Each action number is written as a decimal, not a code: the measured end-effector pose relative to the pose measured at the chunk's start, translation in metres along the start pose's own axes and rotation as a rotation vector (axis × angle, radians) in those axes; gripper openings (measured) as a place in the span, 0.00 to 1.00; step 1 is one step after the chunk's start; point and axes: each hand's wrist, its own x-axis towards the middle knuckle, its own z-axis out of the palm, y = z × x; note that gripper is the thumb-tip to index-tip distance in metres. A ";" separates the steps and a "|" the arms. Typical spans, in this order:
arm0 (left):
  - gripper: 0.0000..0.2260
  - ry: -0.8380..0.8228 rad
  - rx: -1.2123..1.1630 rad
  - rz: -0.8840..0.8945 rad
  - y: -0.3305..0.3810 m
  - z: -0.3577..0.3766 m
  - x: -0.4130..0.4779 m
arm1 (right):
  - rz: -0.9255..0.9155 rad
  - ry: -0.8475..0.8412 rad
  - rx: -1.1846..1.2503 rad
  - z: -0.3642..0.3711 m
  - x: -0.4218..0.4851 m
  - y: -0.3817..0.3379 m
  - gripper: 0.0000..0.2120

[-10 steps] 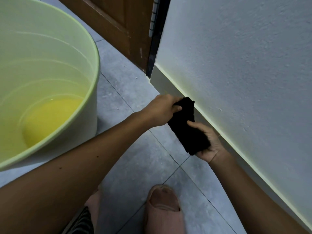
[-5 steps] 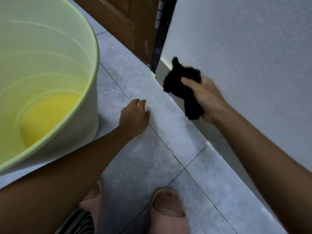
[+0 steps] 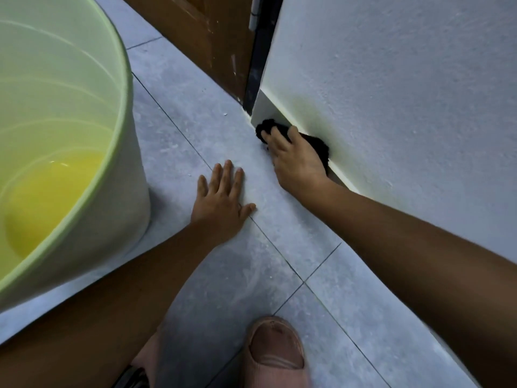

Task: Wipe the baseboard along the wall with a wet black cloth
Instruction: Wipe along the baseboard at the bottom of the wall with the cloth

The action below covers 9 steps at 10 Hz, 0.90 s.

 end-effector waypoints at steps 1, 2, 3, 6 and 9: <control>0.35 0.004 0.029 0.004 0.000 0.001 -0.001 | -0.049 -0.013 -0.148 0.016 -0.019 -0.008 0.25; 0.35 -0.001 0.037 -0.002 0.001 0.001 -0.001 | -0.087 0.001 -0.281 0.026 -0.032 -0.009 0.24; 0.35 0.015 0.043 -0.004 0.001 0.002 -0.002 | -0.109 0.028 -0.295 0.017 -0.024 0.006 0.24; 0.35 0.042 0.053 0.000 0.001 0.005 -0.004 | -0.051 0.025 -0.148 0.000 0.011 0.012 0.27; 0.34 0.060 0.073 -0.001 0.001 0.006 -0.005 | -0.069 -0.031 -0.148 0.010 -0.036 0.007 0.24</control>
